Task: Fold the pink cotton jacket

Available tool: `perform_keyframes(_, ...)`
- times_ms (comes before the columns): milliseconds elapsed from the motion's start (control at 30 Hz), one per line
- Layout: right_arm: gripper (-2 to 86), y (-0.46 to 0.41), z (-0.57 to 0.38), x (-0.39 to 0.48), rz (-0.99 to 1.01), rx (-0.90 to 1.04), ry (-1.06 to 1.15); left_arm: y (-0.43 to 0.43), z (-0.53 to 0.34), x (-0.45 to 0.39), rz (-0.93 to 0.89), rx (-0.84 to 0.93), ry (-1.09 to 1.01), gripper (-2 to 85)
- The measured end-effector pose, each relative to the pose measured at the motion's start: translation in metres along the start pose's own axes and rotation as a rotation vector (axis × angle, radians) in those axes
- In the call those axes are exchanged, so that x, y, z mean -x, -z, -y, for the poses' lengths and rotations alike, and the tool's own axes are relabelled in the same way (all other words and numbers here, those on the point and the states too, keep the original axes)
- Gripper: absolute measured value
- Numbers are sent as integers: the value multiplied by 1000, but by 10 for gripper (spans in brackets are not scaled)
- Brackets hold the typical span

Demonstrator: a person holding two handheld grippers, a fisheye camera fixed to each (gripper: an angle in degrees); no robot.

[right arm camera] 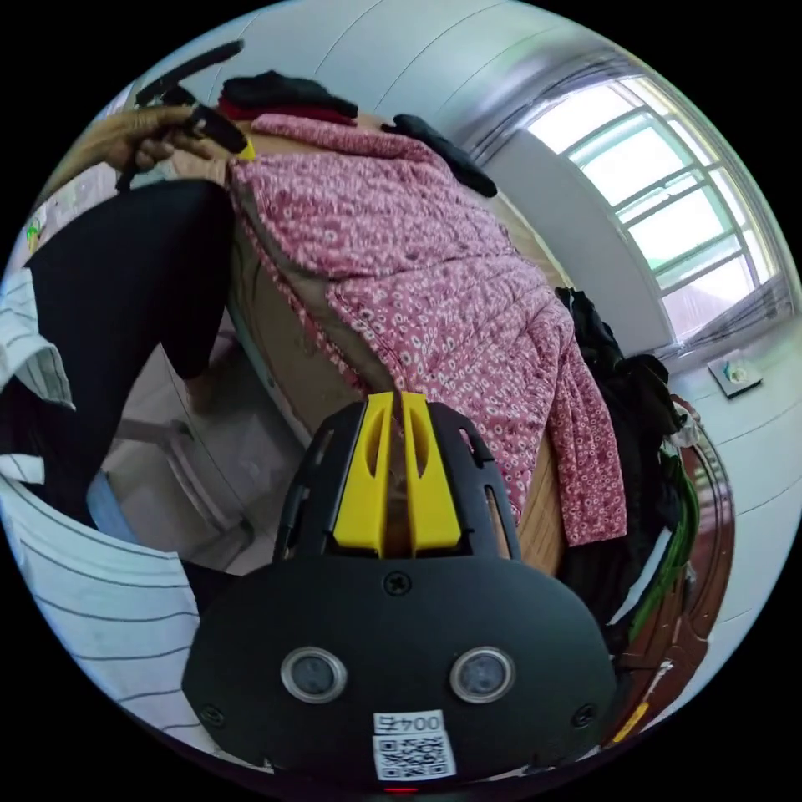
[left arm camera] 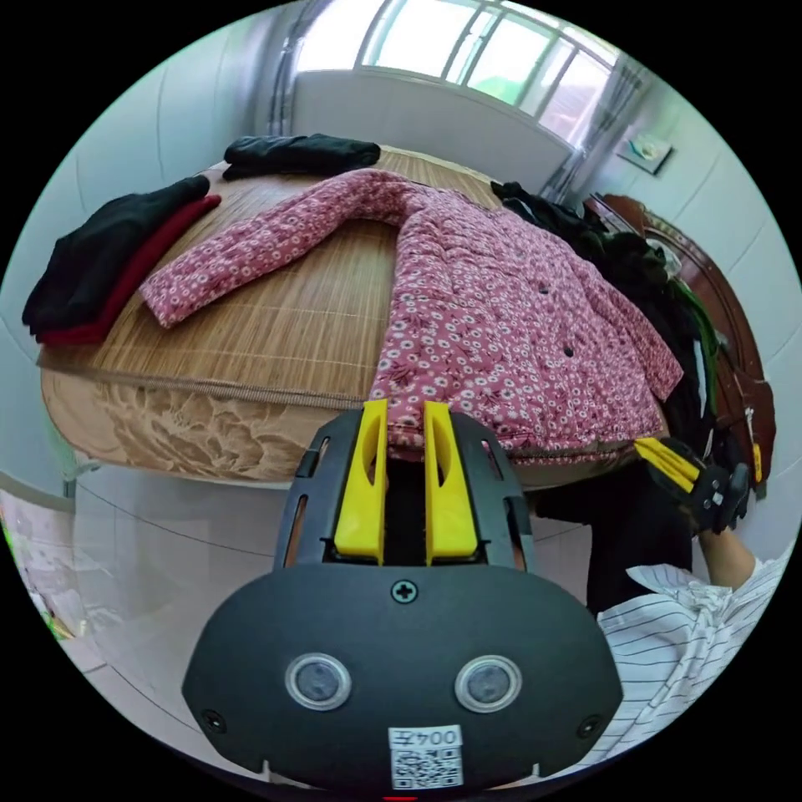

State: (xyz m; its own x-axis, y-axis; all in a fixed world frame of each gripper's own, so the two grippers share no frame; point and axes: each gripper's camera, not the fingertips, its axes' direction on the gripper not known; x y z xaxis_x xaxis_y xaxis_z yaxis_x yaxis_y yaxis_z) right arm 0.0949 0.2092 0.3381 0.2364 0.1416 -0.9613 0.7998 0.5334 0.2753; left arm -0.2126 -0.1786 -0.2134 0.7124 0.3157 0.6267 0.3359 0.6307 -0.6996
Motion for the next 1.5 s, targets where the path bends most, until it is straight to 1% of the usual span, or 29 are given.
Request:
perform_keyframes(33,67,4,-1,-5,23,-22,-22,4,-1,6,-8,-7,19,74)
perform_keyframes(67,87,9,-3,-16,90,-48,-75,13,-3,20,-32,-22,59,73)
perform_keyframes(133,101,10,-7,-37,294,-56,-205,21,-5,39,-73,-32,117,73)
perform_keyframes(200,107,-12,-22,-64,653,-60,-452,27,-8,60,-129,-37,185,74)
perform_keyframes(233,109,-20,-28,-69,713,-59,-515,28,-8,64,-143,-37,199,74)
perform_keyframes(300,115,-56,-54,-88,867,-50,-776,33,-10,76,-171,-44,232,75)
perform_keyframes(367,113,-76,-74,-101,908,-83,-932,38,-9,82,-177,-44,236,75)
perform_keyframes(400,110,-86,-82,-107,919,-99,-969,41,-9,85,-181,-45,237,76)
perform_keyframes(567,97,-117,-102,-128,1007,-129,-1074,56,-5,99,-193,-54,251,76)
perform_keyframes(633,93,-120,-99,-133,1010,-138,-1045,61,-5,105,-203,-56,265,76)
perform_keyframes(733,93,-134,-93,-140,1009,-100,-1025,67,-4,114,-213,-53,276,77)
perform_keyframes(900,86,-158,-127,-161,1065,-122,-1221,81,-1,124,-220,-53,283,77)
perform_keyframes(933,85,-160,-129,-162,1074,-122,-1231,82,0,125,-220,-53,282,77)
perform_keyframes(1067,82,-165,-118,-165,1084,-116,-1143,90,3,131,-229,-52,287,78)
perform_keyframes(1167,73,-171,-103,-166,1066,-62,-1073,96,4,135,-237,-55,291,82)
perform_keyframes(1300,30,-186,-102,-175,1065,37,-1125,106,6,139,-247,-59,291,91)
perform_keyframes(1333,26,-184,-102,-177,1060,36,-1123,107,5,140,-249,-62,295,92)
perform_keyframes(1467,13,-135,-101,-184,1051,-107,-1073,119,4,149,-264,-86,323,96)
perform_keyframes(1500,12,-133,-106,-183,1061,-101,-1078,121,4,150,-265,-90,329,97)
